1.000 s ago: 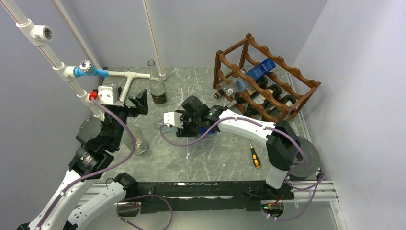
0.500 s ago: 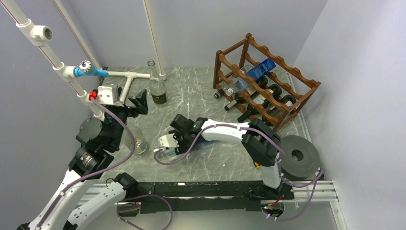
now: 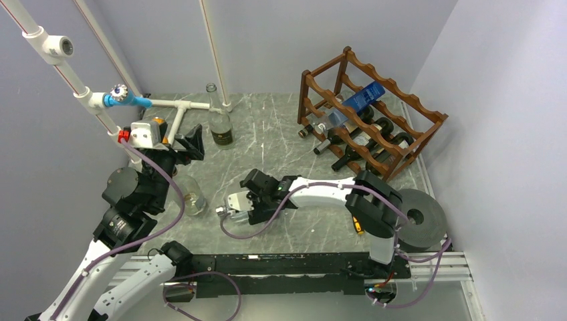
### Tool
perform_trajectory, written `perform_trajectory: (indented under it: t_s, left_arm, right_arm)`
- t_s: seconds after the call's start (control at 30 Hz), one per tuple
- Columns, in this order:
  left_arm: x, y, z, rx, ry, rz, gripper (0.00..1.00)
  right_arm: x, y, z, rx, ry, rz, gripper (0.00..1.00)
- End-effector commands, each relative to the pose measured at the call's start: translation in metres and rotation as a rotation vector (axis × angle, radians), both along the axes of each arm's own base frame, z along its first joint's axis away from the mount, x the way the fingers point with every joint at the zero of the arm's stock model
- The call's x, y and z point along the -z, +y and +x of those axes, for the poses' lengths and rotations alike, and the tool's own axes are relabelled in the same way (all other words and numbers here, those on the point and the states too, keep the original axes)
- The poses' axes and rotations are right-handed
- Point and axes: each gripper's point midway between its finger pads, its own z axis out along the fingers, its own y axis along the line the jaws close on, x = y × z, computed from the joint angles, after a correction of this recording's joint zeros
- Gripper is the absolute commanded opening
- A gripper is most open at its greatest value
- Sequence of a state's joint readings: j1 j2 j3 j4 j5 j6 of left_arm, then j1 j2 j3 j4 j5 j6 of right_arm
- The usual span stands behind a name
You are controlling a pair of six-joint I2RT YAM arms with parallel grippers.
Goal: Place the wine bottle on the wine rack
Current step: Pick up the wine bottle from the center of the board.
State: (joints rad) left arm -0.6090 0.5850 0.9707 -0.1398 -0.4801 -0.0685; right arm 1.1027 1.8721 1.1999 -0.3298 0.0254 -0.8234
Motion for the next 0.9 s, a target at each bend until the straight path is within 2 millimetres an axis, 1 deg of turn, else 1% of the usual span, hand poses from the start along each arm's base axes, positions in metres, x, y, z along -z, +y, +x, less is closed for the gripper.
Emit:
perform_trajectory:
  t_s: [0.0,0.03,0.13,0.2,0.23,0.3,0.33,0.43,0.5,0.57,0.63,0.67,0.73,0.77,0.8,0.87]
  left_arm:
    - [-0.015,0.004,-0.003,-0.010,-0.036,-0.039,0.94]
    - [-0.014,0.005,-0.002,-0.016,-0.033,-0.040,0.94]
    - [-0.013,0.002,0.000,-0.007,-0.019,-0.035,0.94]
    - [-0.011,0.000,0.002,-0.005,-0.016,-0.029,0.94]
    - [-0.011,0.001,0.003,-0.014,-0.015,-0.028,0.94]
    - [-0.012,0.002,0.002,-0.015,-0.014,-0.033,0.94]
    - [-0.013,0.002,0.001,-0.011,-0.013,-0.035,0.95]
    - [-0.012,0.002,0.000,-0.011,-0.025,-0.040,0.95]
    - [-0.012,0.003,0.001,-0.018,-0.023,-0.044,0.95]
    - [-0.012,0.003,0.000,-0.014,-0.016,-0.044,0.95]
    - [-0.013,0.003,0.000,-0.013,-0.022,-0.045,0.96]
    - [-0.012,0.003,0.000,-0.016,-0.022,-0.045,0.96]
    - [-0.012,0.004,0.000,-0.022,-0.021,-0.045,0.96]
    - [-0.012,0.004,0.000,-0.023,-0.021,-0.045,0.96]
    - [-0.011,0.004,0.001,-0.022,-0.018,-0.042,0.96]
    - [-0.010,0.004,0.002,-0.027,-0.015,-0.040,0.96]
  right_arm:
    - [-0.033,0.002,0.005,0.087,-0.069,0.119,1.00]
    - [-0.037,0.001,0.005,0.098,-0.075,0.132,1.00]
    - [-0.057,-0.003,0.006,0.164,-0.108,0.189,1.00]
    - [-0.073,-0.008,0.007,0.245,-0.120,0.256,1.00]
    - [-0.078,-0.015,0.008,0.302,-0.127,0.295,1.00]
    - [-0.092,-0.022,0.012,0.457,-0.118,0.424,1.00]
    - [-0.095,-0.026,0.013,0.553,-0.096,0.488,1.00]
    - [-0.102,-0.039,0.013,0.837,0.000,0.652,1.00]
    - [-0.106,-0.049,0.008,1.012,0.082,0.739,1.00]
    - [-0.107,-0.055,0.001,1.143,0.185,0.821,1.00]
    - [-0.109,-0.051,-0.008,1.258,0.327,0.935,1.00]
    - [-0.107,-0.055,-0.010,1.315,0.366,0.966,1.00]
    - [-0.095,-0.069,-0.013,1.490,0.425,1.014,1.00]
    - [-0.092,-0.074,-0.013,1.571,0.462,1.049,1.00]
    - [-0.083,-0.081,-0.014,1.637,0.479,1.068,1.00]
    - [-0.074,-0.086,-0.015,1.696,0.527,1.118,1.00]
